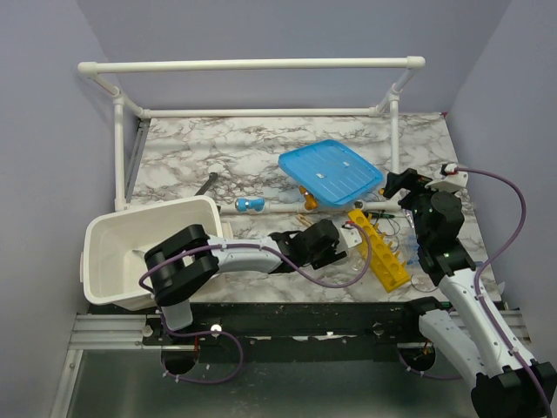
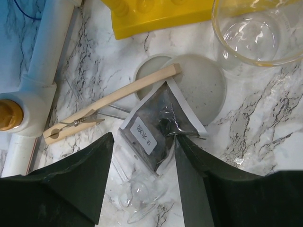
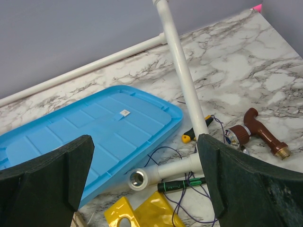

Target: Organize the chemistry lab equipment

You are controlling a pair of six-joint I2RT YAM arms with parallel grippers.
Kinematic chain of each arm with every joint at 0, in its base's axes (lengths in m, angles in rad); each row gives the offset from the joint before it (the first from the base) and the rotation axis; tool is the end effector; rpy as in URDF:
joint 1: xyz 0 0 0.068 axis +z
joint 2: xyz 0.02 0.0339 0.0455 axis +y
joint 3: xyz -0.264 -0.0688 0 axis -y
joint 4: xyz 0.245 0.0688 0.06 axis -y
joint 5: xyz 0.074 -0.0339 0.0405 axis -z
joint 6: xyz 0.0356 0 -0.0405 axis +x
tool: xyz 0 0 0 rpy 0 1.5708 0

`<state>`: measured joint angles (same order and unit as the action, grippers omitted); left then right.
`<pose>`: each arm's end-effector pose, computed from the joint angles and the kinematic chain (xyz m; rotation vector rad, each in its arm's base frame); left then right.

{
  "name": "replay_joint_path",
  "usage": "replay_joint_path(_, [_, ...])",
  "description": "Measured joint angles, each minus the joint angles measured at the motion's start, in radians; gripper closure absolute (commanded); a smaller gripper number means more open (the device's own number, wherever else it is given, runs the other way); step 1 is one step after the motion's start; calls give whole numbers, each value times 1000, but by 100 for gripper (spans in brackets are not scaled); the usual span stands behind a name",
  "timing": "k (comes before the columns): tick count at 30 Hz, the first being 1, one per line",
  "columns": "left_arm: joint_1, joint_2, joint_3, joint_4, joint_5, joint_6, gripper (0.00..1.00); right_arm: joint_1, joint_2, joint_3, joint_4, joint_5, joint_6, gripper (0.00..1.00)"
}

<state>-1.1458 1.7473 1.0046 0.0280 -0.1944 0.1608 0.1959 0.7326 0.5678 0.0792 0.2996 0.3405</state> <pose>0.1587 -0.3340 0.1805 1.3078 1.8759 -0.2966 0.1814 0.0253 0.2998 0.3449 1.6187 0.1602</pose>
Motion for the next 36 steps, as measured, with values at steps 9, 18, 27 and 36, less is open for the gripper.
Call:
replay_joint_path(9, [-2,13,-35,1,34,-16,47,0,0,0,0,-1,0,0])
replay_joint_path(18, [-3,54,-34,19,2,-20,100,0,0,0,0,-1,0,0])
replay_joint_path(27, [-8,-21,-49,18,-53,-46,100,0,-3,0,0,-1,0,0])
replay_joint_path(36, [-7,-338,-123,-39,-109,-128,100,0,-3,0,0,-2,0,0])
